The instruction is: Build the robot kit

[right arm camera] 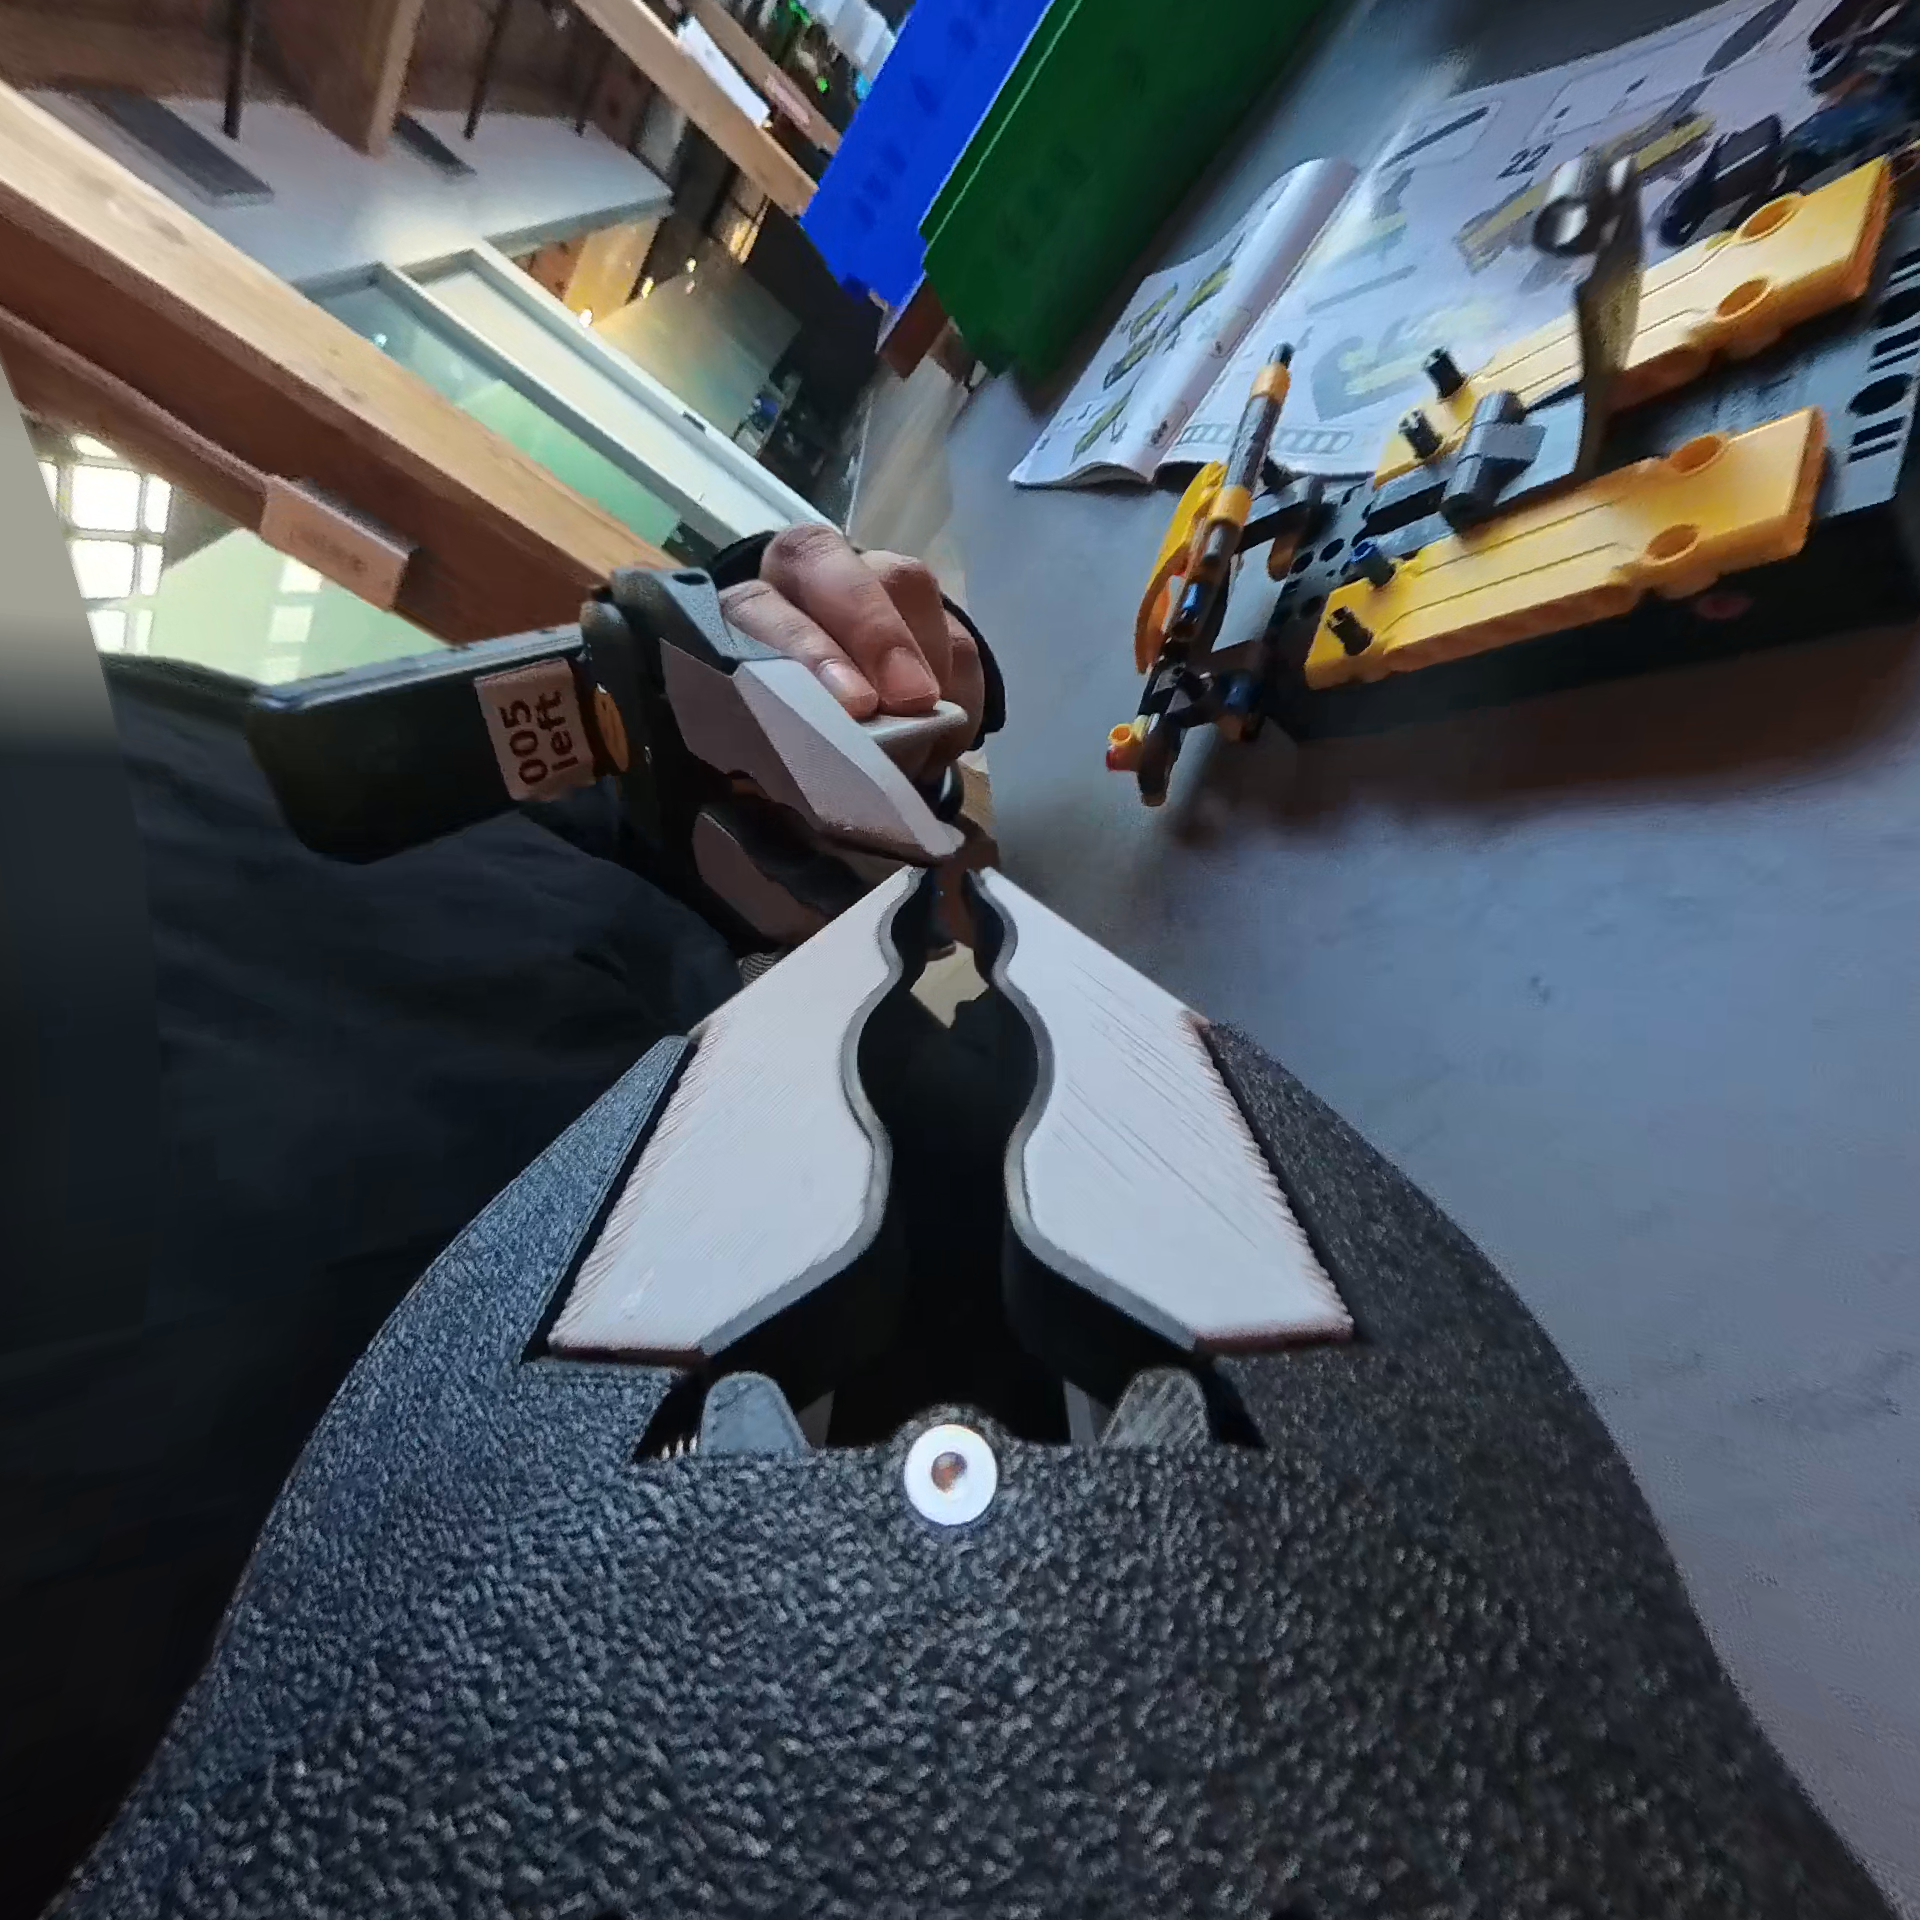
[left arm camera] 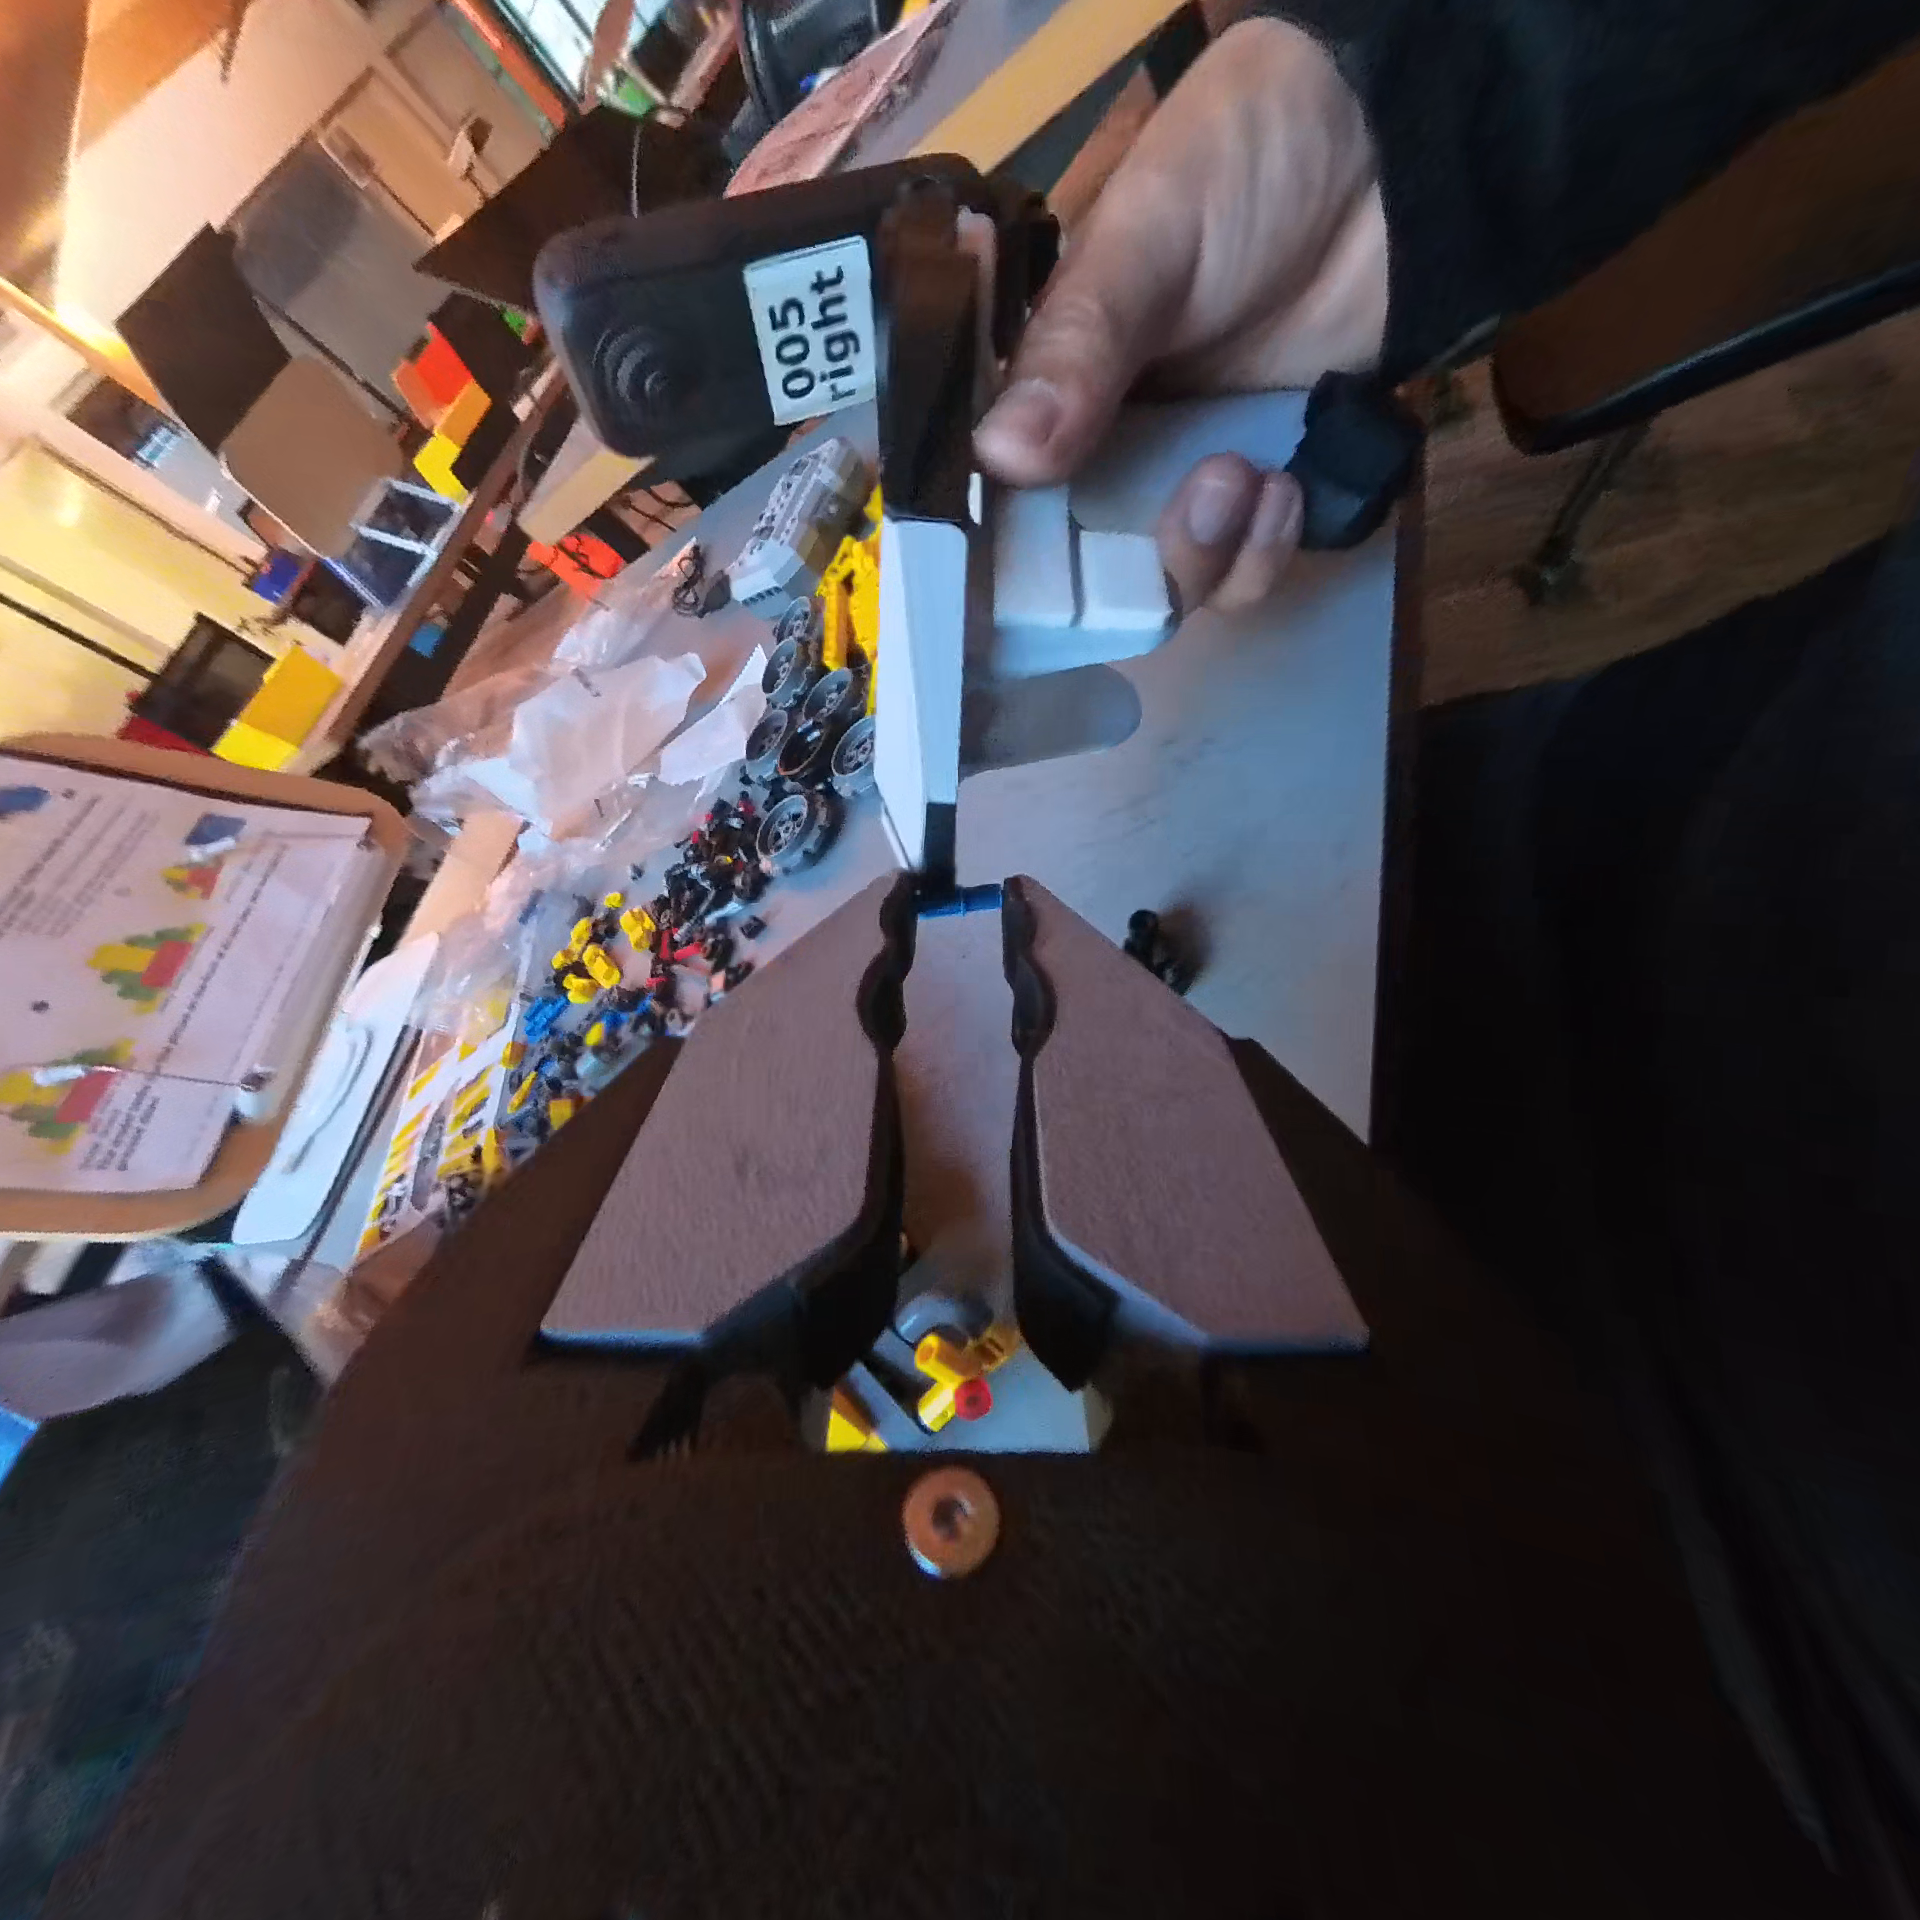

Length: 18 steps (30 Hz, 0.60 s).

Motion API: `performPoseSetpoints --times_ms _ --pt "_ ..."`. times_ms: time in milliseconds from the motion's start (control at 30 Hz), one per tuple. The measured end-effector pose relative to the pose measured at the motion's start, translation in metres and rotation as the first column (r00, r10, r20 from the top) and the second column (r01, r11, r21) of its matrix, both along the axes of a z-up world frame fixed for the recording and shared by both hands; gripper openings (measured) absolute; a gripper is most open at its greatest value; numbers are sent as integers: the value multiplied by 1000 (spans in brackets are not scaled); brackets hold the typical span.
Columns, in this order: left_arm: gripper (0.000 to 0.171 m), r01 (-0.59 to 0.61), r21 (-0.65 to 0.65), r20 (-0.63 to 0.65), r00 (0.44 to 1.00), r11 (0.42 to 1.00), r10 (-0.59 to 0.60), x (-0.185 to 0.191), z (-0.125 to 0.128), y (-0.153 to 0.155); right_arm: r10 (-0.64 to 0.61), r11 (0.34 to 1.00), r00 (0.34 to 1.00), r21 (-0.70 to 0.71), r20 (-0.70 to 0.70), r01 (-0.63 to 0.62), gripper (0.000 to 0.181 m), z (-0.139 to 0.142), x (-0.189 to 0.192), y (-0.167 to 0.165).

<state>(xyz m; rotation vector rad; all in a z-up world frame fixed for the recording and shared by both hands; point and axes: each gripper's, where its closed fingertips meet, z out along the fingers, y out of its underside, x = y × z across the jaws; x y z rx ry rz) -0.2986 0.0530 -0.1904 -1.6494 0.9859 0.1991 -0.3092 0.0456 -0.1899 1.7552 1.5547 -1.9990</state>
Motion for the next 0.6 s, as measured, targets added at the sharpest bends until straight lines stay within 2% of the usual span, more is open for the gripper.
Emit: performPoseSetpoints --times_ms 433,600 --pt "13 -33 5 -45 998 999 33 26 -4 -8 0 1000 998 -25 -55 -2 5 -3 23 -14" --pt "13 -88 -19 12 996 996 88 25 -7 -5 -48 998 997 -52 -62 45 4 -4 21 -10"
